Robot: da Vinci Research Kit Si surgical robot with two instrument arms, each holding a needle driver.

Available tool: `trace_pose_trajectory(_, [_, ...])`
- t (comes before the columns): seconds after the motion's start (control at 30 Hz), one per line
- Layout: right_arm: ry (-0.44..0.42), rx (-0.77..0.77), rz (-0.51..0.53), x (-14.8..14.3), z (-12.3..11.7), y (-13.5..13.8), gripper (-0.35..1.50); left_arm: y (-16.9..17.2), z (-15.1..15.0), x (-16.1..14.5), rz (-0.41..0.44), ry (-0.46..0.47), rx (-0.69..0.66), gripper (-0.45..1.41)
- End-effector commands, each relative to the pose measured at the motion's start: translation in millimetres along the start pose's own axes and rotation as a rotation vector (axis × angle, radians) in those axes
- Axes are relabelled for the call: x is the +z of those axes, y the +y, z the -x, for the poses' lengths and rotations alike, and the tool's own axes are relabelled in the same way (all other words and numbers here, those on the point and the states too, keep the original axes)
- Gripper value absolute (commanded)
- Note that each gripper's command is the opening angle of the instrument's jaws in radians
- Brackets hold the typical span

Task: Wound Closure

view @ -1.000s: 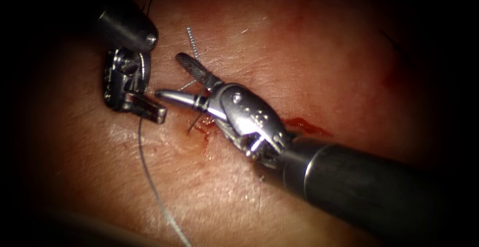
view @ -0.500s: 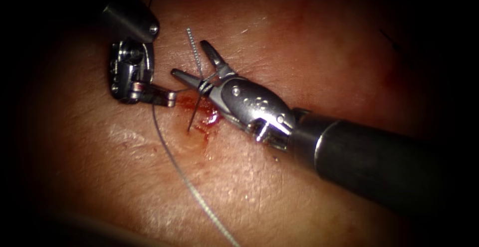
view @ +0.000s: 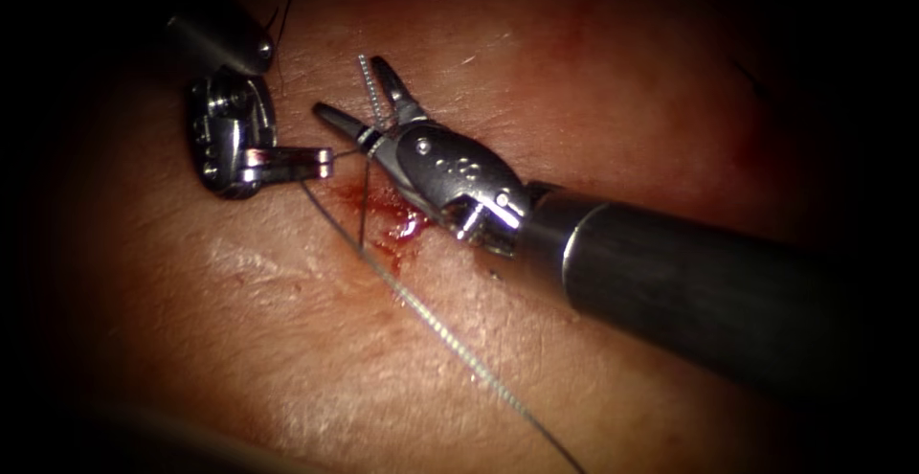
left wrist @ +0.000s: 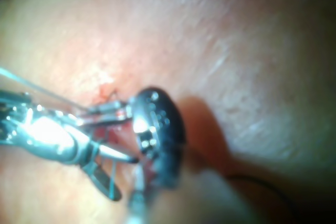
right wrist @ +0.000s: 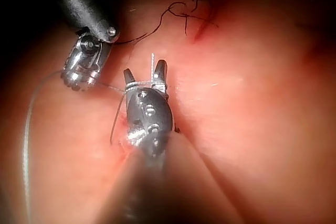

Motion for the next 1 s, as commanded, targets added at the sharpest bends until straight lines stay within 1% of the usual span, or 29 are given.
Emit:
trace_pose_trajectory(0.03, [-0.008,0.006,-0.001,0.6,0.8,-0.3,0.66,0.9,0.6,0.0,0.002,0.003,-0.011,-0.45])
trace_pose_trajectory(0.07, [-0.008,0.006,-0.001,0.6,0.8,-0.3,0.66,0.9,0.6,0.0,0.002,0.003,-0.011,-0.45])
trace_pose_trajectory(0.1, [-0.013,0.014,0.003,0.7,1.2,-0.1,0.72,0.9,0.6,0.2,-0.001,0.002,-0.010,-0.45])
trace_pose_trajectory(0.17, [-0.014,0.023,0.011,0.9,1.6,0.0,0.77,1.0,0.6,0.3,-0.001,0.004,-0.015,-0.45])
trace_pose_trajectory(0.2, [-0.017,0.022,0.008,0.8,1.6,-0.1,0.74,1.0,0.6,0.3,-0.002,0.004,-0.015,-0.45])
trace_pose_trajectory(0.23, [-0.019,0.023,-0.002,0.8,1.5,-0.2,0.62,1.1,0.6,0.4,0.001,0.006,-0.015,-0.45])
trace_pose_trajectory(0.3, [-0.018,0.024,-0.014,0.7,1.4,-0.4,0.24,1.1,0.5,0.4,-0.002,0.004,-0.015,-0.45])
trace_pose_trajectory(0.33, [-0.022,0.025,-0.040,0.5,1.4,-0.6,-0.35,1.1,0.5,0.4,-0.002,0.004,-0.015,-0.45])
trace_pose_trajectory(0.47, [-0.025,0.026,-0.046,0.0,1.2,-0.9,-0.35,1.1,0.5,0.3,-0.003,0.003,-0.022,-0.45])
trace_pose_trajectory(0.57, [-0.027,0.030,-0.054,-1.0,0.7,-0.8,-0.35,1.1,0.4,0.1,0.000,0.008,-0.041,-0.45])
trace_pose_trajectory(0.67, [-0.008,0.035,-0.067,-3.0,0.0,-1.5,-0.35,0.7,0.3,-0.1,-0.004,0.006,-0.055,-0.45])
trace_pose_trajectory(0.7, [0.003,0.037,-0.073,-4.3,-0.3,-2.2,-0.35,0.5,0.3,-0.3,-0.006,0.005,-0.062,-0.45])
trace_pose_trajectory(0.77, [0.016,0.022,-0.079,-5.9,-0.7,-3.4,-0.35,0.3,0.4,-0.4,-0.026,-0.004,-0.076,-0.45])
trace_pose_trajectory(0.83, [0.032,-0.005,-0.097,-8.0,-1.5,-6.0,-0.35,-0.8,0.6,-0.5,-0.083,-0.032,-0.098,-0.45])
trace_pose_trajectory(0.9, [0.037,-0.011,-0.112,-8.6,-1.7,-7.2,-0.35,-1.6,0.7,-0.6,-0.099,-0.040,-0.101,-0.45])
trace_pose_trajectory(0.93, [0.042,-0.017,-0.118,-8.9,-1.8,-7.8,-0.35,-2.7,0.8,-0.8,-0.103,-0.054,-0.106,-0.45])
trace_pose_trajectory(0.97, [0.042,-0.024,-0.119,-9.0,-1.7,-8.0,-0.35,-3.4,0.8,-0.9,-0.102,-0.059,-0.108,-0.45])
trace_pose_trajectory(1.0, [0.047,-0.027,-0.120,-9.1,-1.4,-8.2,-0.35,-4.8,0.9,-1.2,-0.108,-0.065,-0.113,-0.45])
